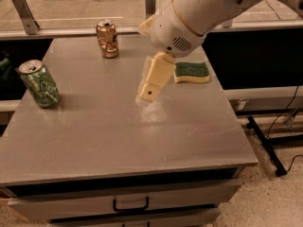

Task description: Pick green can

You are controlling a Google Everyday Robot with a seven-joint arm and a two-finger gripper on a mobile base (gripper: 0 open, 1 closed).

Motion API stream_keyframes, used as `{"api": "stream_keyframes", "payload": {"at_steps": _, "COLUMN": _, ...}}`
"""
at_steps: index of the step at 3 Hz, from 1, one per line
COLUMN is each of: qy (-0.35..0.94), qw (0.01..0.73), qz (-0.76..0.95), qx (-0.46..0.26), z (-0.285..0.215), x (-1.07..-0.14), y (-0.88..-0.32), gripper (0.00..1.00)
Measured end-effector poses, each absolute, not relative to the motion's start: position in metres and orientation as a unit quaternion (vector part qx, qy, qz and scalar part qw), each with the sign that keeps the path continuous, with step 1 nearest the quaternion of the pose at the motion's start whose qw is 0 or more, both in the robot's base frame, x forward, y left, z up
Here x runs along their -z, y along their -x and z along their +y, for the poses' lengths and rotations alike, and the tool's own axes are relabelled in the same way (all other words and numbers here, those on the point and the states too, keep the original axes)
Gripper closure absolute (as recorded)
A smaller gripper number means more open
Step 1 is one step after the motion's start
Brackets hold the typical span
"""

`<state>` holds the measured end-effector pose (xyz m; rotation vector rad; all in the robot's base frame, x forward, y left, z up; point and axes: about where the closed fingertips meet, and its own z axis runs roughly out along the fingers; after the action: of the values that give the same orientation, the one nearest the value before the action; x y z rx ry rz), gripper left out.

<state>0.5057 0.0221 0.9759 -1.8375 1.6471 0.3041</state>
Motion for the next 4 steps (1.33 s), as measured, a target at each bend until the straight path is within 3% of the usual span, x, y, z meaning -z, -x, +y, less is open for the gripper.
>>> {"api": "stream_keyframes", "payload": {"at_steps": 2, "qy": 0.696, "qw": 0.341, "qz": 0.618, "qx": -0.133, "z": 0.036, "x": -0.964, "y": -0.520, "gripper": 0.00}}
{"api": "stream_keyframes", "payload": {"at_steps": 4, "qy": 0.675, "qw": 0.413, "qz": 0.569, "qx": -0.225, "z": 0.123, "x": -0.929, "y": -0.586, "gripper": 0.00}}
